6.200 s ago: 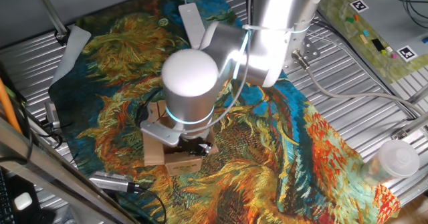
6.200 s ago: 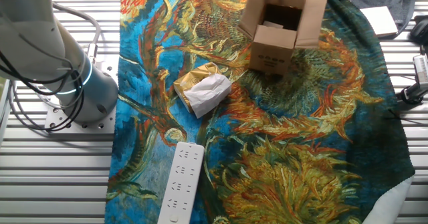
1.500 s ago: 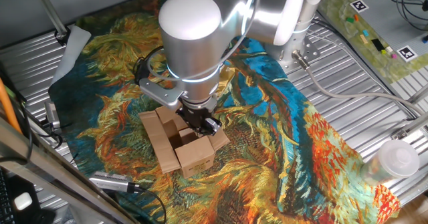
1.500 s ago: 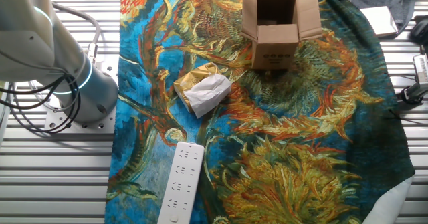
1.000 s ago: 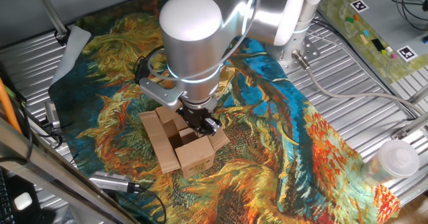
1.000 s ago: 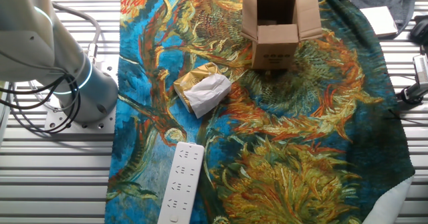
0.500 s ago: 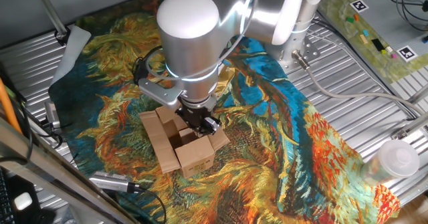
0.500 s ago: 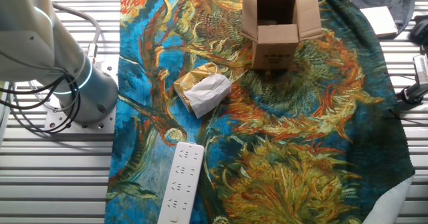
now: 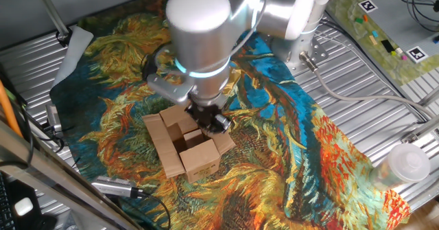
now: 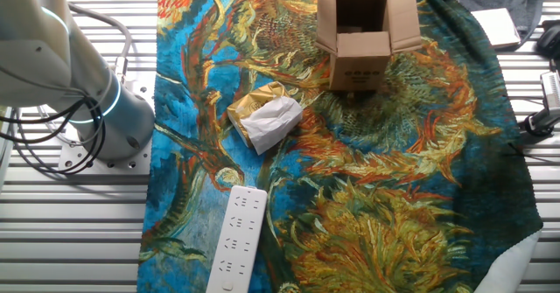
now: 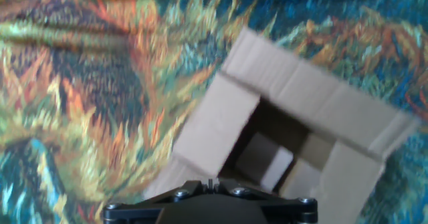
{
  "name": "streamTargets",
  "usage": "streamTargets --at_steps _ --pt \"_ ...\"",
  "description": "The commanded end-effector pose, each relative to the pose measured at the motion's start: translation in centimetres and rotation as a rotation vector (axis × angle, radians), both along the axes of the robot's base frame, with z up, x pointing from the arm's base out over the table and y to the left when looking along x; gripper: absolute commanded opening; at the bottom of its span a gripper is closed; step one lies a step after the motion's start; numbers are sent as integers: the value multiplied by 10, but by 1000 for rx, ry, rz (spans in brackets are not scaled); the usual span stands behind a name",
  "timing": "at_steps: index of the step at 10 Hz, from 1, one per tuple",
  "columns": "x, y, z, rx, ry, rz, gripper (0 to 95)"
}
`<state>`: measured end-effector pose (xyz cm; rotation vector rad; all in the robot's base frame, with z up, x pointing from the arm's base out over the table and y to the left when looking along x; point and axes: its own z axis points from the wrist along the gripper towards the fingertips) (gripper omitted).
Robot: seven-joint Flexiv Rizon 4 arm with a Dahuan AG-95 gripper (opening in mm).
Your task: Cover the box
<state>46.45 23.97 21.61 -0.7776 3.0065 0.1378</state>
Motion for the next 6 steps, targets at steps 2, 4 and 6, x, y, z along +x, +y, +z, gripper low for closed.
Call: streamTargets --at_steps 2,4,6 --pt "-31 -5 -5 4 2 -19 0" --pt "-48 -1 -14 10 -1 -38 0" --pt "-51 -3 -24 14 -10 -34 0"
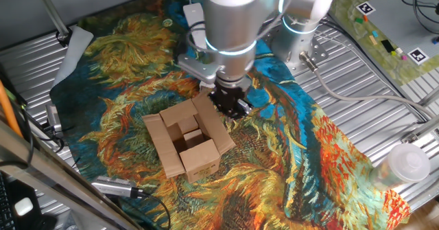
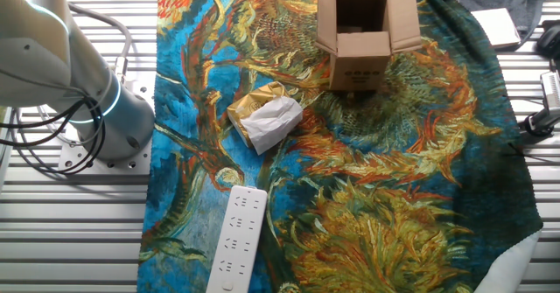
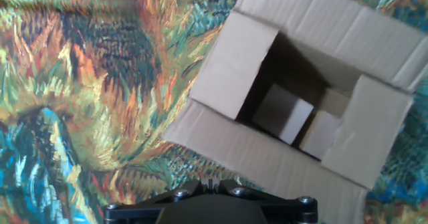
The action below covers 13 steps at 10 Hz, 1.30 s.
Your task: Cover the box
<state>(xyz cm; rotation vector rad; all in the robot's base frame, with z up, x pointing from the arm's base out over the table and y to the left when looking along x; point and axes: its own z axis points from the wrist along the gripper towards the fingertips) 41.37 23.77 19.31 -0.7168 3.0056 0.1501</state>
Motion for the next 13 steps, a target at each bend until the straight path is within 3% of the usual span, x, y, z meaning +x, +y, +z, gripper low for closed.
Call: streamTargets --at_steps 1,5,7,9,11,13 --pt "1 -2 -6 5 -7 9 0" --pt "16 -2 -25 1 -46 6 0" --pt "41 -8 -18 0 -44 35 0" --pt "59 -11 -12 -1 -38 44 0" --pt "72 -12 -7 -2 -29 49 0" --pt "79 -14 -11 -1 -30 57 0"
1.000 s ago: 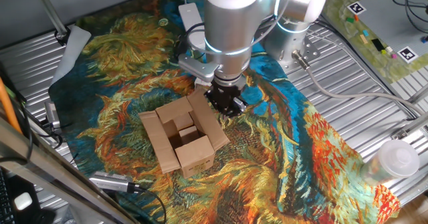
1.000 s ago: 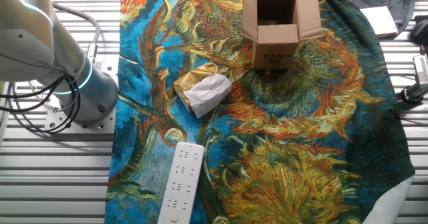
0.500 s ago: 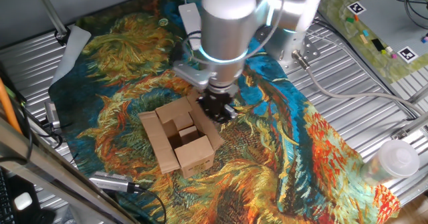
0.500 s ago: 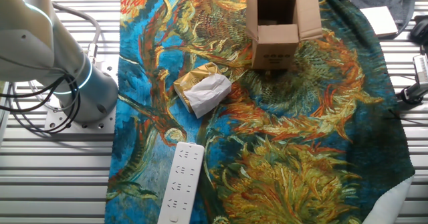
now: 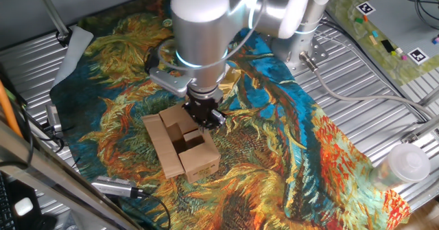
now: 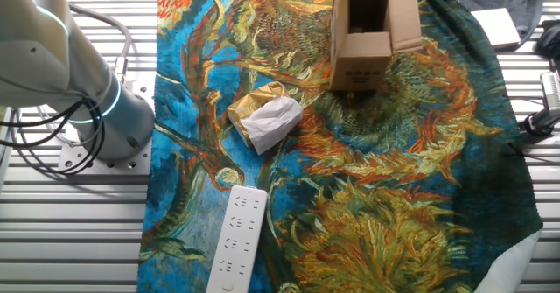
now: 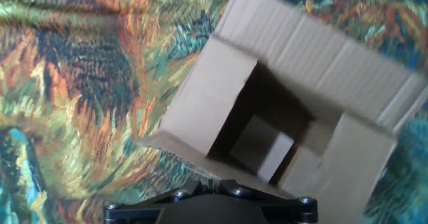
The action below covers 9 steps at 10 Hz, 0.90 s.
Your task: Cover the box
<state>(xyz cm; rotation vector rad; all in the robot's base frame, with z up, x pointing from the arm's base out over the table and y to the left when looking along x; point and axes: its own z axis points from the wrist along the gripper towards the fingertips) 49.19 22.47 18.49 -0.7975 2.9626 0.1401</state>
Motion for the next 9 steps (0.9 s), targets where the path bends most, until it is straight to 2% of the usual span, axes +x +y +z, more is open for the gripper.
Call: streamTargets --at_steps 1,3,4,9 --pt "3 -1 -6 -2 -5 3 0" --pt "9 -4 -16 -10 -8 8 0" --pt "16 -5 -22 -13 -8 13 0" --pt "26 -7 -48 -15 -16 16 0"
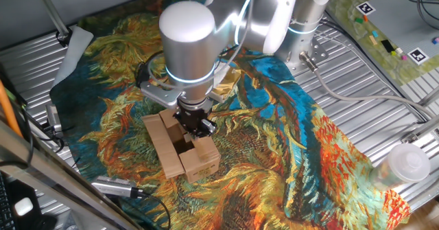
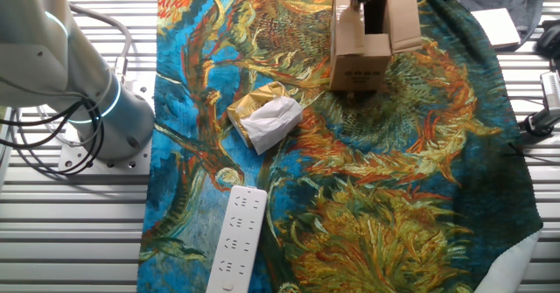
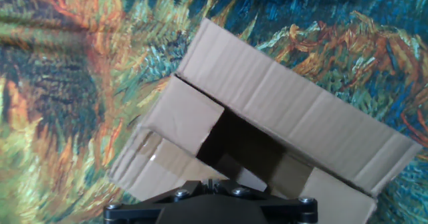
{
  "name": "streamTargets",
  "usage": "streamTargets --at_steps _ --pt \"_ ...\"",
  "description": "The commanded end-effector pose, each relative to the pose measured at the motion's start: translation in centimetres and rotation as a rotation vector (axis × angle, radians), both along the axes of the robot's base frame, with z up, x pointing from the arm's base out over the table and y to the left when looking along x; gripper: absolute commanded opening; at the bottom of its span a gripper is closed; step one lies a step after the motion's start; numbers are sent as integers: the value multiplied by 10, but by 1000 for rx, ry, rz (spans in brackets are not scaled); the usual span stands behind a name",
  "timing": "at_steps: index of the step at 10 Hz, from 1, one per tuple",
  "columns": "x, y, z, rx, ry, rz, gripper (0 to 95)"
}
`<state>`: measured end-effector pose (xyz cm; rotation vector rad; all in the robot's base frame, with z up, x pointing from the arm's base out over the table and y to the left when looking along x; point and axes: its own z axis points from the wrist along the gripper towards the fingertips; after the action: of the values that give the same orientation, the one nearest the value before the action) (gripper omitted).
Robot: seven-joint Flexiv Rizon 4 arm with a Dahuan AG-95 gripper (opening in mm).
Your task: Cover the box
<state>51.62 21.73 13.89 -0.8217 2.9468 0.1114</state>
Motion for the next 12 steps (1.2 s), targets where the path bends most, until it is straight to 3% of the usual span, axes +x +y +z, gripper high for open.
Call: streamTargets --at_steps 1,5,12 --pt "2 0 -5 0 -2 0 0" --pt "3 1 -6 0 -3 6 0" --pt "2 1 38 -14 25 21 0"
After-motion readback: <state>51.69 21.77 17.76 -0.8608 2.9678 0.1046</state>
